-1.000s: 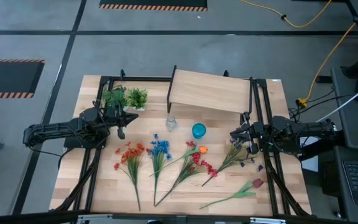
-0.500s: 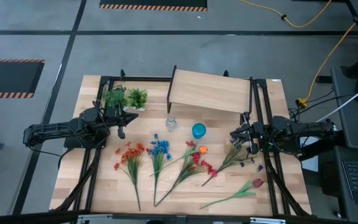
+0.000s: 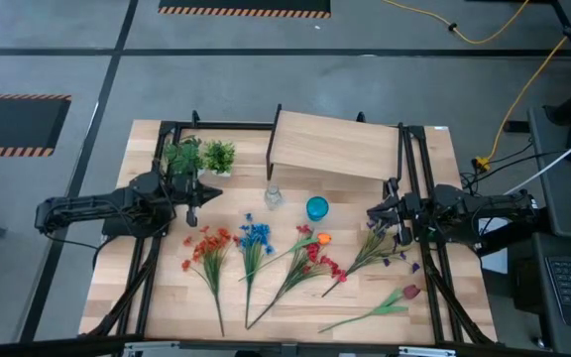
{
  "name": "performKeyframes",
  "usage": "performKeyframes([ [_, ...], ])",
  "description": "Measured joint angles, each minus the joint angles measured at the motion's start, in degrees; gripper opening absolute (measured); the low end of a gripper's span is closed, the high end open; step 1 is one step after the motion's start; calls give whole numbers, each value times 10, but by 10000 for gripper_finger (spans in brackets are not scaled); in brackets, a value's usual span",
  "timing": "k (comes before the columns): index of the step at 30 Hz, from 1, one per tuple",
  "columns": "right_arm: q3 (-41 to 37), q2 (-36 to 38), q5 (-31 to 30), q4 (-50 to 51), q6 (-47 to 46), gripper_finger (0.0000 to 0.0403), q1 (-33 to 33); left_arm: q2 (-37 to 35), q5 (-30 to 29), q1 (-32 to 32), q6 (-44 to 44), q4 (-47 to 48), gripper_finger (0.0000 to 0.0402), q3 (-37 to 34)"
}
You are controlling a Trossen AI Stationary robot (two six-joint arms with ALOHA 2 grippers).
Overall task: Pick and place flowers into a vace then onto a shelf
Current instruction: Put the orange flower into the transparent vase
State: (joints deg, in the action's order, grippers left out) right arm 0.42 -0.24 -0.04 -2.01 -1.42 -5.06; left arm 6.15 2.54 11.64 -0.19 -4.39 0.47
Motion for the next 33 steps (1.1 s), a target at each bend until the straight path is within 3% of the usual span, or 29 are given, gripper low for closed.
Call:
performKeyframes([
  [12,0,-1,-9,-13,-26,23,0,77,-4,0,-24,-52,2,3],
  [22,0,-7,-54,-90,11,23,0,153,-4,0,-37,-54,3,66],
  [33,58,-123,-50,-110,-27,23,0,279,12,0,-41,-31,3,144],
])
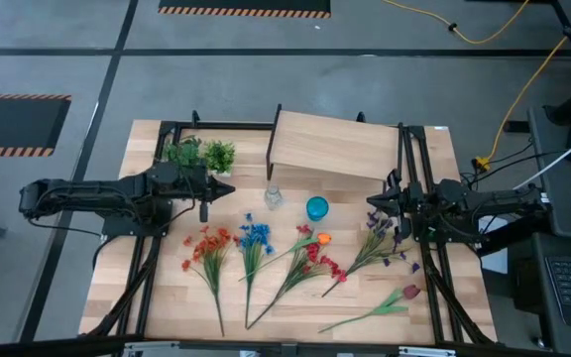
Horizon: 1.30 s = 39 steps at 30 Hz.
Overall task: Pick and place flowers into a vace then onto a shelf
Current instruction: Put the orange flower into the transparent vase
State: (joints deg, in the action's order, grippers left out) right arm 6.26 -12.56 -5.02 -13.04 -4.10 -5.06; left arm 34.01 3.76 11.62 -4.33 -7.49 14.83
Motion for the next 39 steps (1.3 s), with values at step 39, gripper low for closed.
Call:
performKeyframes([
  [39,160,-282,32,41,77,23,-5,518,-201,-281,-177,393,3,498],
])
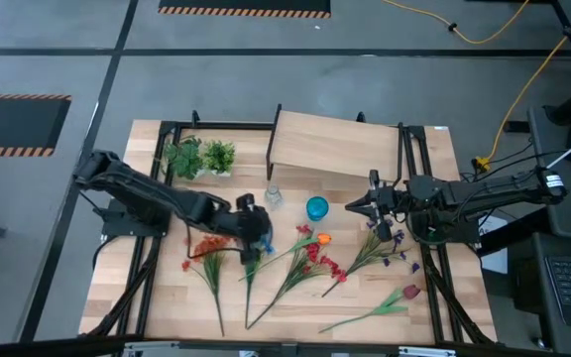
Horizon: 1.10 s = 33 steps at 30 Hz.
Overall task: Pick and place flowers into a vace then onto a shelf
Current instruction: Put the orange flower into the transparent vase
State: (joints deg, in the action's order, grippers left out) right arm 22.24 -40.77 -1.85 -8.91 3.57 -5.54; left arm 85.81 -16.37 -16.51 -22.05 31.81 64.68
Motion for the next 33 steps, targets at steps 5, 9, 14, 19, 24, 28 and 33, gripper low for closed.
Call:
performKeyframes([
  [5,0,0,0,2,-24,23,0,55,22,6,42,49,3,79],
  [9,0,0,0,1,-17,23,0,88,34,10,49,66,3,127],
  [14,0,0,0,6,-24,23,0,112,40,9,129,54,4,139],
  [19,0,0,0,13,-33,23,0,121,26,10,144,52,4,136],
  [24,0,0,0,14,-30,23,0,120,9,14,145,48,4,133],
  [28,0,0,0,16,-30,23,0,120,8,17,144,39,4,133],
  [33,0,0,0,16,-30,23,0,120,8,16,151,39,5,133],
])
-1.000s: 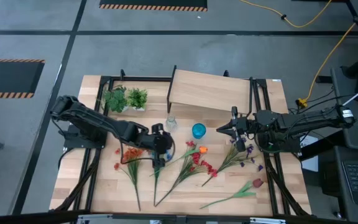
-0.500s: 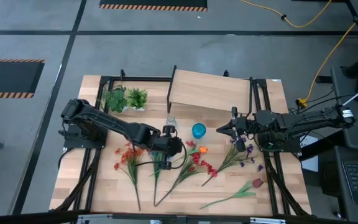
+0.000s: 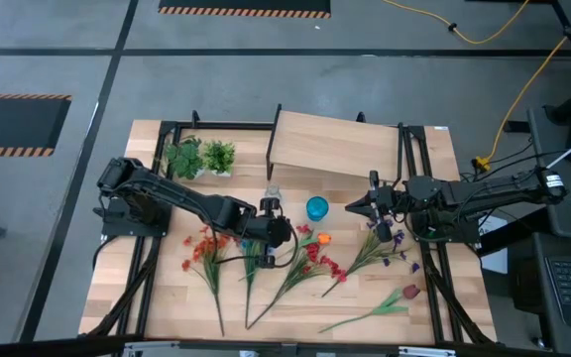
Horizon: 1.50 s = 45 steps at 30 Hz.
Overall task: Pick and place flowers into a vace then onto a shelf
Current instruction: Put the orange flower into the transparent vase
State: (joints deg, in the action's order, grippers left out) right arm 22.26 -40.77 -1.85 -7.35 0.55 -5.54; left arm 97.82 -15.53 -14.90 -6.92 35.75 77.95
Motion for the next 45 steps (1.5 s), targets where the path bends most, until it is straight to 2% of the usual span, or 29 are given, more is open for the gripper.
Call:
performKeyframes([
  [5,0,0,0,0,0,23,0,0,0,0,2,0,32,-1],
  [12,0,0,0,0,0,23,0,0,-1,0,0,0,110,-1],
  [18,0,0,0,0,-1,23,0,0,-56,0,-40,0,170,-1],
  [22,0,0,0,0,-1,23,0,0,-59,-1,-43,0,195,-1],
  [28,0,0,0,0,-1,23,0,0,-56,-1,-44,-4,212,-1],
  [33,0,0,0,0,-1,23,0,0,-12,-1,-44,-4,212,-1],
  [45,0,0,0,0,-1,23,0,-1,31,-4,-88,-134,212,-77],
])
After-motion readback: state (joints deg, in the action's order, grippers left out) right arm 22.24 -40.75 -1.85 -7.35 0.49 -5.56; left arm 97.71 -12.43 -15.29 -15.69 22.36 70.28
